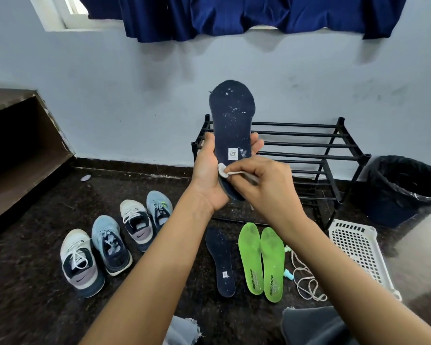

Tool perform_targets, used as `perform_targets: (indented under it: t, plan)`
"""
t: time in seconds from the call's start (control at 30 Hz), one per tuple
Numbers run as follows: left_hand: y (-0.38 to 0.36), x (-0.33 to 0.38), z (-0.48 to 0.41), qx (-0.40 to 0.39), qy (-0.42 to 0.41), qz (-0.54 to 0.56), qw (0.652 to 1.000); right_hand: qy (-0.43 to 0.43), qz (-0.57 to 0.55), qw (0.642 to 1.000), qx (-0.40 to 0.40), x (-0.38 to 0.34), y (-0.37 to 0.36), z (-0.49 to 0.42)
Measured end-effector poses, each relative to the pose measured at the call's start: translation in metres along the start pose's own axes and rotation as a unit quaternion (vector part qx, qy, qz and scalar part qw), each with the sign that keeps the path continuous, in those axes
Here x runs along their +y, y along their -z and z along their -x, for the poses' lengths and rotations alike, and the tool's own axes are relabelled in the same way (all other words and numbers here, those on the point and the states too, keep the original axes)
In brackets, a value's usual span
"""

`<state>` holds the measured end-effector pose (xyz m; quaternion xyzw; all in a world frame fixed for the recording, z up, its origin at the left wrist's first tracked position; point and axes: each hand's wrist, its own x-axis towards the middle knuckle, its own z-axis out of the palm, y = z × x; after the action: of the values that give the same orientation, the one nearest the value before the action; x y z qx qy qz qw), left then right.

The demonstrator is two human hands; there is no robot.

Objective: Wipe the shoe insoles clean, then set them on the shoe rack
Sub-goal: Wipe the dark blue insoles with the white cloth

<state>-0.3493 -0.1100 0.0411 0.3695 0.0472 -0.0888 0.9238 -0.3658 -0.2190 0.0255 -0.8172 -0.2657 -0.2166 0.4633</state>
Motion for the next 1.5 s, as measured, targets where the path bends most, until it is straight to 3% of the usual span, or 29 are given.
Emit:
perform_targets:
  t: [0.17,0.33,0.53,0.73,0.8,0.97,1.1,1.2,1.37,1.5]
  plan:
    - [0.002,0.0,-0.007,0.004,-0.013,0.013,1.0,-0.005,0.029,0.996,-0.085,-0.002,0.009,-0.003]
    - [-0.008,0.001,-0.009,-0.007,-0.015,0.015,1.0,-0.023,0.01,1.0,0.002,-0.008,0.006,-0.014]
    - [-0.004,-0.001,-0.011,0.018,-0.032,-0.005,0.999,0.001,0.05,0.997,-0.062,0.002,0.009,0.01]
    - [-0.01,-0.013,-0.013,0.02,-0.02,-0.022,0.999,-0.008,0.029,0.999,0.037,0.004,0.006,0.008]
    - [-0.009,-0.013,-0.011,0.026,-0.022,-0.02,0.999,0.001,0.041,0.999,0.03,0.003,0.005,0.016]
    - [-0.001,-0.002,-0.011,0.048,-0.053,0.004,0.997,-0.008,0.103,0.992,-0.075,0.007,0.007,0.024]
    - [-0.005,-0.012,-0.012,0.034,-0.048,-0.008,0.998,-0.013,0.12,0.992,-0.033,0.011,0.011,0.013]
    - [-0.01,-0.022,-0.014,0.028,-0.039,-0.007,0.999,-0.051,0.073,0.996,0.017,0.005,0.014,0.009]
    - [-0.002,-0.013,-0.02,0.031,-0.064,0.011,0.997,-0.118,0.002,0.99,-0.076,0.0,0.022,0.016]
    - [-0.007,-0.019,-0.02,0.025,-0.056,0.007,0.998,-0.065,0.114,0.991,-0.02,0.012,0.015,0.01]
